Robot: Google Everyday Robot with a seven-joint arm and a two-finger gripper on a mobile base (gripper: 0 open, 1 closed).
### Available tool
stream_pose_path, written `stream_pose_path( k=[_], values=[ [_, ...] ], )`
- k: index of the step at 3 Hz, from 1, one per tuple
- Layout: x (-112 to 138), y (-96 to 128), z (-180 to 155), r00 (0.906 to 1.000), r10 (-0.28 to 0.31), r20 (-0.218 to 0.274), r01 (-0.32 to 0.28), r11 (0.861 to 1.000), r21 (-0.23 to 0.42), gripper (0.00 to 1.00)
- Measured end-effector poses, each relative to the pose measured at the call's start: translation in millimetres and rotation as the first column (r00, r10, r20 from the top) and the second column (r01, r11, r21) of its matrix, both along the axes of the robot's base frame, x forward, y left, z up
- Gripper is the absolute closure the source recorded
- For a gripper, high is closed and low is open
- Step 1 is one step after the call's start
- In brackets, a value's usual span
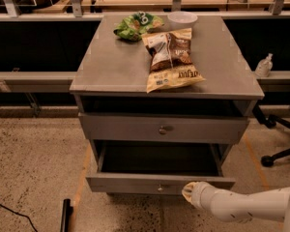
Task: Close middle drawer
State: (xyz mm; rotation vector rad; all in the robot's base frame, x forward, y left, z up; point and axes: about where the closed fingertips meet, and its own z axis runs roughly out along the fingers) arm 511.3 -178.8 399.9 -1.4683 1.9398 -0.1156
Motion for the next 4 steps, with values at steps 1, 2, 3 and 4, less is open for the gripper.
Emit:
stream_pose_path(
  k=[1,2,3,4],
  values=[
    [-0.2,-0.1,0.0,1.0000,0.000,0.000,0.000,1.000,0.000,1.00],
    [10.8,2.9,-3.8,0.9997,0.006,0.024,-0.005,1.000,-0.006,1.00],
    [10.8,2.9,-3.8,0.9997,0.006,0.024,-0.005,1.000,-0.006,1.00],
    [23.1,3.9,-4.9,0.9985,0.009,0.054,-0.009,1.000,-0.018,1.00]
  ],
)
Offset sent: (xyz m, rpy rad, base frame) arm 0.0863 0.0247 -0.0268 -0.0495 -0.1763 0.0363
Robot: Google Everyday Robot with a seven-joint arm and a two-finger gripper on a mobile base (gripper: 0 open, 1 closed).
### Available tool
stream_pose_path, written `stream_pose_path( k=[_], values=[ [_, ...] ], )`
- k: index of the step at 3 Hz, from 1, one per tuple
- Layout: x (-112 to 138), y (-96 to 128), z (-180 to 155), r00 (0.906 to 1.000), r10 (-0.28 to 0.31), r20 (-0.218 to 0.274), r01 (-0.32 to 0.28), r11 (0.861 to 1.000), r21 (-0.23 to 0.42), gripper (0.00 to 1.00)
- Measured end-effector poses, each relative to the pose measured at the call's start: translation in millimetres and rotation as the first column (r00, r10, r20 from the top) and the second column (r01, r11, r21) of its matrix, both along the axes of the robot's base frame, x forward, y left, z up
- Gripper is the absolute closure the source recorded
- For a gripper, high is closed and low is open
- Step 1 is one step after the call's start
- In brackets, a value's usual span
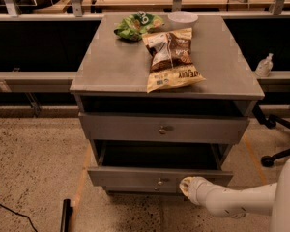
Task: Close middle drawer
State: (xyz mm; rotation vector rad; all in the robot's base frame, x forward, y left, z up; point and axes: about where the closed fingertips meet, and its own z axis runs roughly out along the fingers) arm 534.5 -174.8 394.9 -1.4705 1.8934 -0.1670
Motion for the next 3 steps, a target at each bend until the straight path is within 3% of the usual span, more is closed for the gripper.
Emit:
stream_pose_path(
  k=[1,2,3],
  values=[
    [0.0,0.0,0.0,1.0000,0.000,0.000,0.000,1.000,0.000,1.00],
    [19.1,1.1,-0.4,0.9991,0.005,0.041,-0.005,1.000,-0.014,1.00],
    [22.1,1.1,-0.7,0.9988,0.007,0.048,-0.006,1.000,-0.017,1.00]
  ],
)
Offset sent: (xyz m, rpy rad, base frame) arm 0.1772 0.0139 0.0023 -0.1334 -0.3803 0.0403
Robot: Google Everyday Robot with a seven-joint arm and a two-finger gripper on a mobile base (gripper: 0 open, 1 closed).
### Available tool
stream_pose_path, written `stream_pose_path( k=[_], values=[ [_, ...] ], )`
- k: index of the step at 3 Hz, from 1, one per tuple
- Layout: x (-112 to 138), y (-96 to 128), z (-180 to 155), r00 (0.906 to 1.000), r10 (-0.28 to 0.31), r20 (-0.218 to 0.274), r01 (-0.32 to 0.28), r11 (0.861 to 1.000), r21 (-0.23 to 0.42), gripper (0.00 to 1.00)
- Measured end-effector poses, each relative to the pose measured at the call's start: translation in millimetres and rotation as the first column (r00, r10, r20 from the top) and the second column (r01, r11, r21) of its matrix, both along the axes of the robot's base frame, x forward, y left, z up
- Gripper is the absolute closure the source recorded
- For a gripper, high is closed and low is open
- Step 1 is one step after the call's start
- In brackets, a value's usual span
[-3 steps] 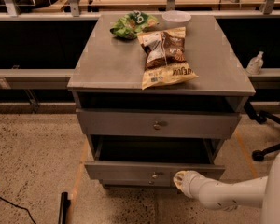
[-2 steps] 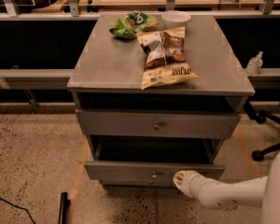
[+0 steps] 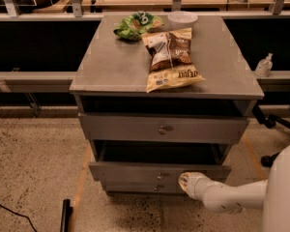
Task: Close middle drawer
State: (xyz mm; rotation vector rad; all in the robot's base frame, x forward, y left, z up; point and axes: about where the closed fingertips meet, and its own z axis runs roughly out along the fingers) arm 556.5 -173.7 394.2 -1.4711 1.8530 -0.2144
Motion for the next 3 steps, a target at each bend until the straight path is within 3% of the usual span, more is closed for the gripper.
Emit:
stream_pose_path(
  k=[1,2,3],
  values=[
    [24.3,1.7,-2.0,0.9988,0.010,0.048,-0.009,1.000,-0.022,1.00],
    [24.1,1.6,-2.0,0.9988,0.010,0.048,-0.009,1.000,-0.022,1.00],
    [41.7,2.3,-3.1,0.9966,0.017,0.081,-0.014,0.999,-0.036,1.00]
  ],
)
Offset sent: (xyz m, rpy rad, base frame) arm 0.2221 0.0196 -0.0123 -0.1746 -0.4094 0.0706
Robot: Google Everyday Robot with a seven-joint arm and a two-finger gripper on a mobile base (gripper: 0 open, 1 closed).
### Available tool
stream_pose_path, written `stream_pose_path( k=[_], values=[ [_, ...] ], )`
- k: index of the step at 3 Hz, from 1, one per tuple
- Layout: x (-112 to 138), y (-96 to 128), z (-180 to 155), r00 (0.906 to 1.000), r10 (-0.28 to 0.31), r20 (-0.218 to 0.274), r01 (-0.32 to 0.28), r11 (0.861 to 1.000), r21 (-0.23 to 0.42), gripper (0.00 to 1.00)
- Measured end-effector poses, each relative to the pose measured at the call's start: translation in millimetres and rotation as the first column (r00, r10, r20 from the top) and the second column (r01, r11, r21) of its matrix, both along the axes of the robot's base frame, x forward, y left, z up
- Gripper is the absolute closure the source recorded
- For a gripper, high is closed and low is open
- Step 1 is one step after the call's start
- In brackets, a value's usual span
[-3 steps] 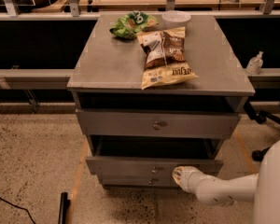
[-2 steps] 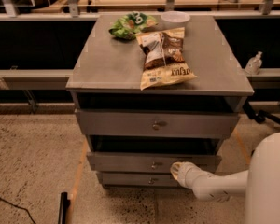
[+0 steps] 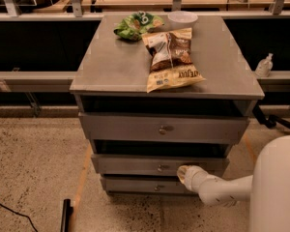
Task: Close middle drawer
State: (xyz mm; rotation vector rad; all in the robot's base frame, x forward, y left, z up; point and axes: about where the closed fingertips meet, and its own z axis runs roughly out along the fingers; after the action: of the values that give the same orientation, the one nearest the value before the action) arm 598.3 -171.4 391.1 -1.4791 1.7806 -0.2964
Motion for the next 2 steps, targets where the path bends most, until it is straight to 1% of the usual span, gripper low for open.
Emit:
stream_pose_path(
  k=[1,2],
  values=[
    [0.8,-0.3,0.6,1.0000,0.003,0.000,-0.003,1.000,0.003,1.00],
    [6.1,-2.5,4.4,0.9998,0.021,0.001,-0.021,1.000,0.020,1.00]
  ],
)
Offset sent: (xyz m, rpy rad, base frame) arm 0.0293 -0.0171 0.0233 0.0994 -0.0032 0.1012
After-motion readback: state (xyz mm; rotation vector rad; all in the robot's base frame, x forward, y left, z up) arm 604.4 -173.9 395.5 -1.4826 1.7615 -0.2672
